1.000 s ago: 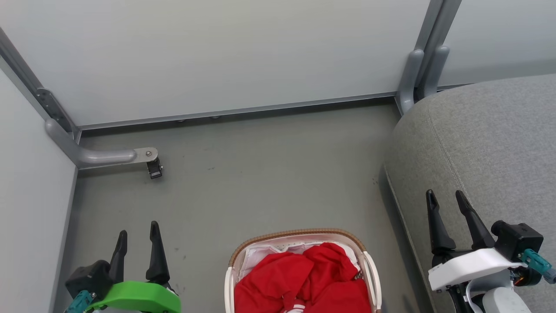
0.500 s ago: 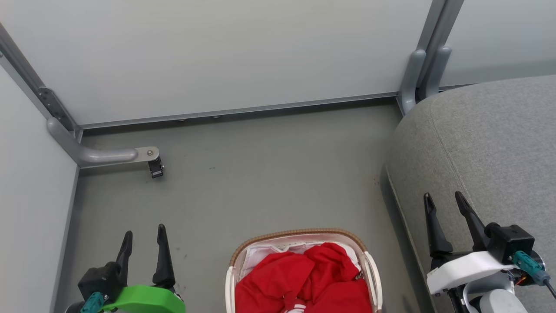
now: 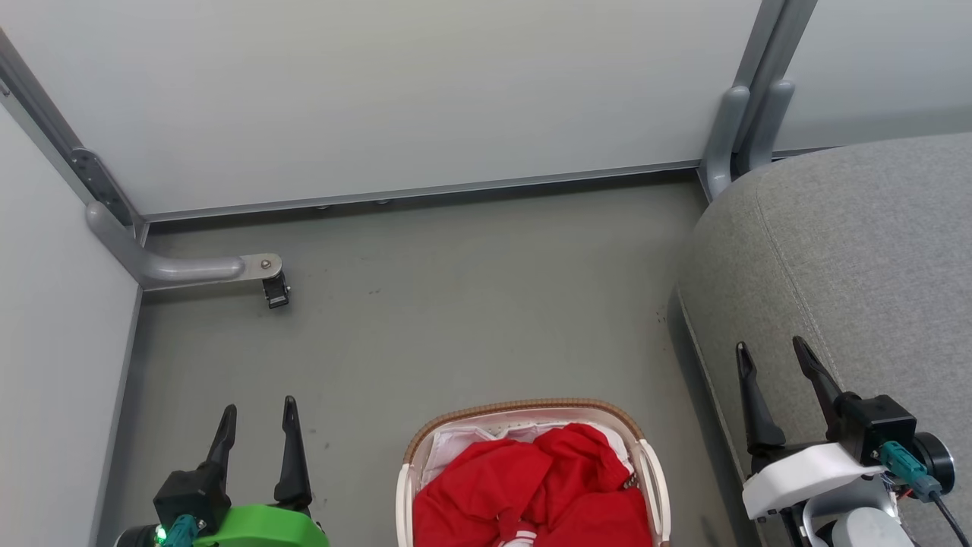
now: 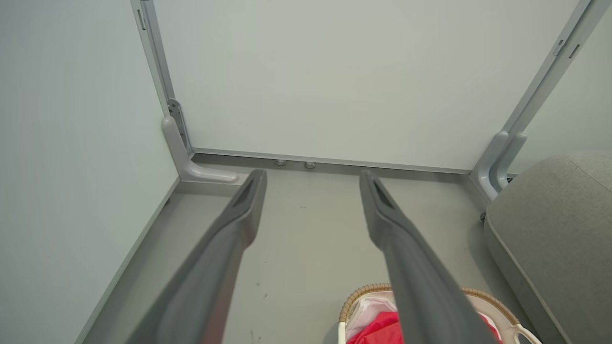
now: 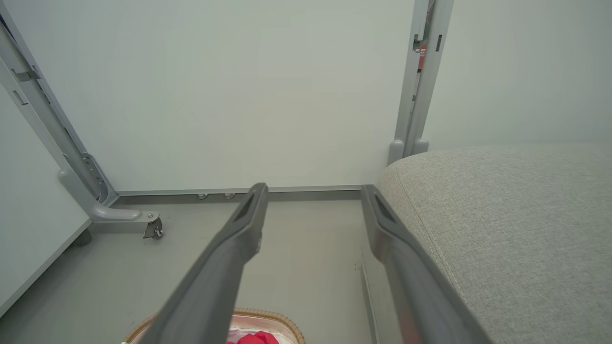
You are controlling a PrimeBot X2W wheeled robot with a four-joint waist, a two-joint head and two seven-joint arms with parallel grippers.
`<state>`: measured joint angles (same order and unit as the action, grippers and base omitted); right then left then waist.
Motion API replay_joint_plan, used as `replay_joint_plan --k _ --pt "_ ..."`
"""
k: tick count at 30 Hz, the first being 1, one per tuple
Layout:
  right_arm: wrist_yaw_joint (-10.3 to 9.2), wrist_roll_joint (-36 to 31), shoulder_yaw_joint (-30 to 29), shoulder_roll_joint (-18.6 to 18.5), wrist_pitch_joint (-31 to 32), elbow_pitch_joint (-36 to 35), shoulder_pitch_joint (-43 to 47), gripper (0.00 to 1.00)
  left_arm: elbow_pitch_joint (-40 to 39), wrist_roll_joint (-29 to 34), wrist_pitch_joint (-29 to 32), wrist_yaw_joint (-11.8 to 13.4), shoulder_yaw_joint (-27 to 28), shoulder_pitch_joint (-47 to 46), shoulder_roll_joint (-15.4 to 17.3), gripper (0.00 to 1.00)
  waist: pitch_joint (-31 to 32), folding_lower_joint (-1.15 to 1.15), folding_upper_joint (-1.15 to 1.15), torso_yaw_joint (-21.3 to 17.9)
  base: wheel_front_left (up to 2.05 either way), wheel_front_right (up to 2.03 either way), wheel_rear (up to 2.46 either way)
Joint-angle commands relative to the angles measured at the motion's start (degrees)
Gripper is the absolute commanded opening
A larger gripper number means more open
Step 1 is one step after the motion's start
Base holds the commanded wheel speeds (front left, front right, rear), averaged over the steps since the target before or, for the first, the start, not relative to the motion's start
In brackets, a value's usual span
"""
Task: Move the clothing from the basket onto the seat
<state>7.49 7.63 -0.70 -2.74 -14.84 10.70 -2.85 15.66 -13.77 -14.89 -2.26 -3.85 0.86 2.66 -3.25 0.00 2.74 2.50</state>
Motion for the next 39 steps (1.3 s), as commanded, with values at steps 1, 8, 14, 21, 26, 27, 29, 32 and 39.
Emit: replay_joint_plan --k 1,8,14,21,26,27,29,32,39 --pt "0.0 -0.7 -0.3 0.0 -0.3 0.2 1.0 1.0 0.3 0.7 -0.4 0.1 -0.1 1.2 0.4 1.0 0.0 0.0 0.01 0.0 0.0 0.0 0.0" --pt "0.0 -0.3 -0.2 -0.1 -0.3 0.3 0.9 1.0 0.4 0.3 -0.4 0.1 -0.1 1.1 0.4 1.0 -0.1 0.0 0.01 0.0 0.0 0.0 0.0" --pt "0.0 0.0 -0.2 -0.1 -0.3 0.2 0.8 1.0 0.5 0.4 -0.4 0.0 -0.2 0.9 0.4 1.0 -0.3 0.0 0.01 0.0 0.0 0.0 0.0" --pt "0.0 0.2 -0.4 -0.1 -0.3 -0.2 0.9 1.0 0.5 0.3 -0.4 0.0 -0.3 0.7 0.4 1.0 -0.5 0.0 0.01 0.1 0.0 0.0 0.0" --pt "0.0 0.1 -0.6 -0.1 -0.3 -0.6 0.7 1.0 0.2 0.3 -0.4 -0.1 -0.5 0.5 0.4 1.0 -1.1 0.0 0.01 0.1 0.0 0.0 0.0" --pt "0.0 0.1 -0.6 -0.1 -0.3 -0.8 0.5 1.0 0.1 0.3 -0.4 -0.1 -0.6 0.2 0.4 1.0 -1.5 0.0 0.01 0.1 0.0 0.0 0.0" --pt "0.0 0.0 -0.7 -0.1 -0.2 -1.1 -0.4 1.0 0.0 0.6 -0.4 -0.2 -0.9 -0.7 0.4 1.0 -2.7 0.0 0.01 0.0 0.0 0.0 0.0" --pt "0.0 -0.4 -1.2 -0.1 -0.2 -2.1 -2.0 1.0 -0.2 1.4 -0.3 -0.3 -1.9 -2.7 0.4 1.0 -5.5 0.0 0.01 -0.2 0.0 0.0 0.0" --pt "0.0 -0.3 -2.3 -0.1 -0.2 -3.7 -6.5 1.0 2.1 3.6 -0.3 -1.8 -6.6 -10.2 0.4 1.0 -14.8 0.0 0.01 -1.2 0.0 0.0 0.0"
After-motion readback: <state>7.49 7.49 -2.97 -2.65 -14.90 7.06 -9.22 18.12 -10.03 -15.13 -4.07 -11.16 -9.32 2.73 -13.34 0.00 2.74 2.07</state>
